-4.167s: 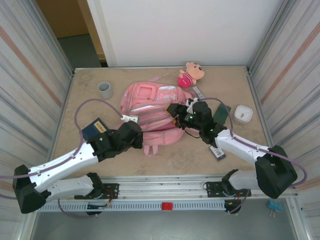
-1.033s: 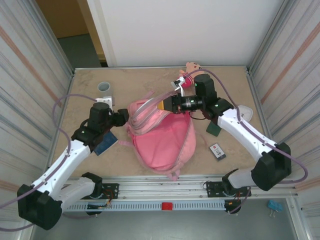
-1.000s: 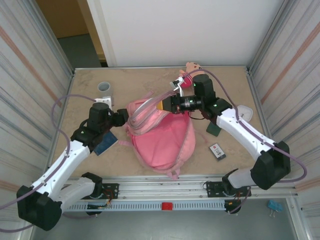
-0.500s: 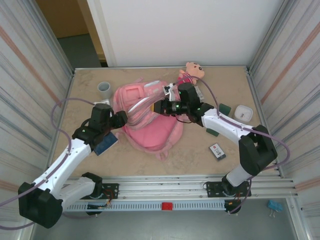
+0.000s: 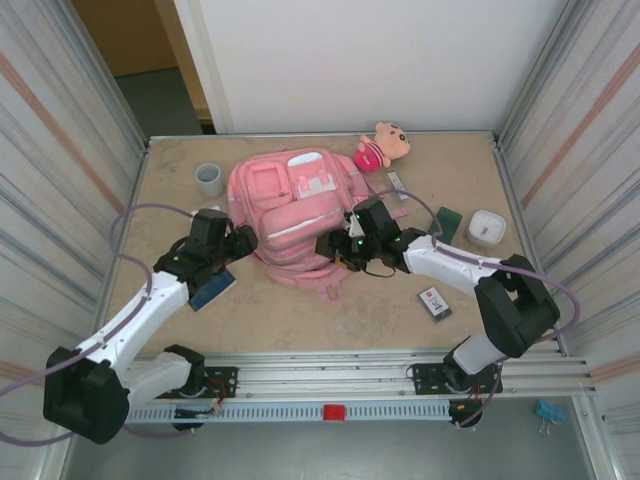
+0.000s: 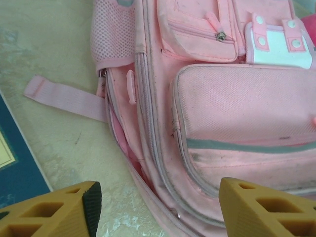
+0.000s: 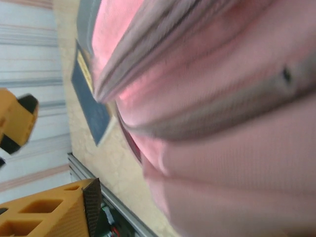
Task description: Pack books, pencil case, and school supplies into a backpack
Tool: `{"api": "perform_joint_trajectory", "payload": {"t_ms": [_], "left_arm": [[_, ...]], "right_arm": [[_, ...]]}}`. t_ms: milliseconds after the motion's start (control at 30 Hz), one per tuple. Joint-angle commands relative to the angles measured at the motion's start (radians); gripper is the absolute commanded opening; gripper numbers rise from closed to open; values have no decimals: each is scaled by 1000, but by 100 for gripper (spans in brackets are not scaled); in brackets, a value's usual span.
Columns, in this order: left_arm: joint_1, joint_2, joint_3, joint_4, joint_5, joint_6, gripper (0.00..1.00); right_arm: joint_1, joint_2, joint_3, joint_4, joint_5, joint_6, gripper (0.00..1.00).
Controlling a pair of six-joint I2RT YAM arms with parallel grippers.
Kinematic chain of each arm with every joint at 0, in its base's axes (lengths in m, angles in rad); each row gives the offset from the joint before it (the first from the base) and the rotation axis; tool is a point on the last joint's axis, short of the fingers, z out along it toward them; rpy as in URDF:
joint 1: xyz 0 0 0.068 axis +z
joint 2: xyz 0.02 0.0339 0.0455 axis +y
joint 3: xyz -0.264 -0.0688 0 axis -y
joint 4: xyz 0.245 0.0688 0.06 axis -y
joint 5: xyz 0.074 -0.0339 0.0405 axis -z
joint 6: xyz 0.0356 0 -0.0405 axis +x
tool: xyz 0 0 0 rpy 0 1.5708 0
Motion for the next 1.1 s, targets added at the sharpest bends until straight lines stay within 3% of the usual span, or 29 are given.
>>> {"api": "perform_joint_trajectory", "payload": {"t_ms": [0,167,300,467,633,800,1067], "left_arm": [[12,43,-11,62,36,-32,64],[15,107,25,76,92,-36,64],[14,127,39,72,108,-45,64],[15,141,19,107,118,-60,64],[14,177,-4,176,139,-63,63],[-4,263,-13,242,163,-88,61],[-106,439,35,320,177,-99,61]], "right_arm": [[0,-99,-29,-165,20,15,65],[6,-218,37,-375,53,-83,67],[15,-231,170,-404,80,-205,65],[15,-68,296,-253,78,-308,63],[-9,149,372,-151,85,-301,60],[-30,228,279,-59,116,-260,59],[-65,138,46,-31,161,-220,59]]}}
